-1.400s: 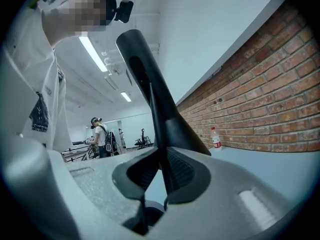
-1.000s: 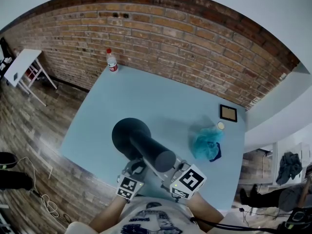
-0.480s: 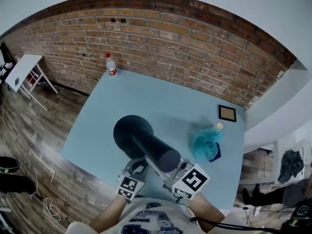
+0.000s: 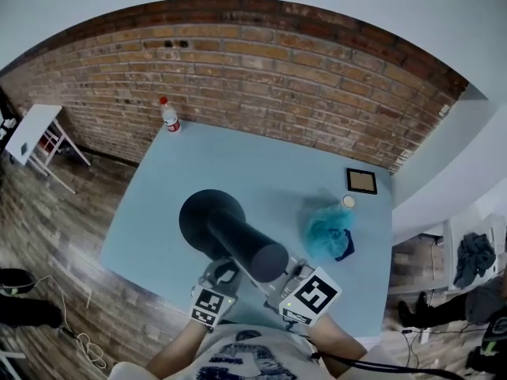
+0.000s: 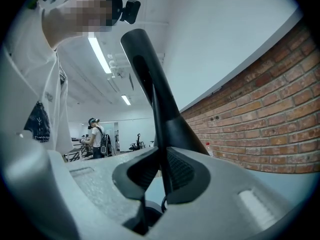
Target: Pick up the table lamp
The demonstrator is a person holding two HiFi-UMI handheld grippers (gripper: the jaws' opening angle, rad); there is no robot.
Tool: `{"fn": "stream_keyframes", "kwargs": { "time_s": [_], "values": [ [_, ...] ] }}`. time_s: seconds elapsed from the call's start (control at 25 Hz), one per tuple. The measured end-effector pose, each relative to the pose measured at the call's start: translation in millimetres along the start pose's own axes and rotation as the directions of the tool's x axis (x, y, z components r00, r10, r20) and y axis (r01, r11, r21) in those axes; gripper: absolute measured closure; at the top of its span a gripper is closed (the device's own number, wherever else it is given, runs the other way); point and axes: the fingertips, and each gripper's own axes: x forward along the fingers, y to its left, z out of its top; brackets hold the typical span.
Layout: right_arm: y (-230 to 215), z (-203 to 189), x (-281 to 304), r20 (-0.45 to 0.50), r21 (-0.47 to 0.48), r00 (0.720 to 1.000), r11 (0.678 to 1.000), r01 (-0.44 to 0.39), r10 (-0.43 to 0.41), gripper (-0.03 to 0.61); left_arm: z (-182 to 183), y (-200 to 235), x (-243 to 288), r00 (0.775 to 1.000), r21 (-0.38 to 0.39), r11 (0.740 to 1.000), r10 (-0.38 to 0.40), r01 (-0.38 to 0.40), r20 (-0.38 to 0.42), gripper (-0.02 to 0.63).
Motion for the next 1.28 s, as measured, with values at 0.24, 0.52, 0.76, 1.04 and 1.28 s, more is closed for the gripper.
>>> {"fn": "stream_keyframes", "kwargs": {
  "time_s": [0.24, 0.52, 0.76, 1.04, 1.28],
  "values": [
    [-6.3, 11.8, -9.8, 0.016, -0.013, 1.0, 1.0, 0.01, -0.01, 0.538, 13.4, -5.8, 5.5, 1.0, 0.013, 1.0, -0.008, 0.008, 0.013, 0.575],
    [-13.1, 21.3, -17.2, 0.027, -0.022, 0.999, 1.0, 0.02, -0.019, 0.538, 24.4, -8.5, 11.2, 1.0, 0.024, 1.0, -0.018, 0.017, 0.018, 0.575],
    [-15.1, 25.0, -20.3, 0.032, -0.038, 0.999, 0.999, 0.025, -0.024, 0.54, 29.1, -9.9, 13.8, 1.0, 0.035, 0.999, -0.022, 0.022, 0.016, 0.575],
    [-14.1, 23.1, -19.9, 0.029, -0.037, 0.999, 0.999, 0.032, -0.031, 0.54, 27.7, -11.5, 14.6, 0.999, 0.033, 0.999, -0.03, 0.029, 0.015, 0.575],
    [-15.8, 23.0, -21.2, 0.033, -0.037, 0.999, 0.999, 0.039, -0.038, 0.54, 27.9, -11.6, 14.9, 0.999, 0.04, 0.999, -0.032, 0.031, 0.016, 0.575]
  ]
}}
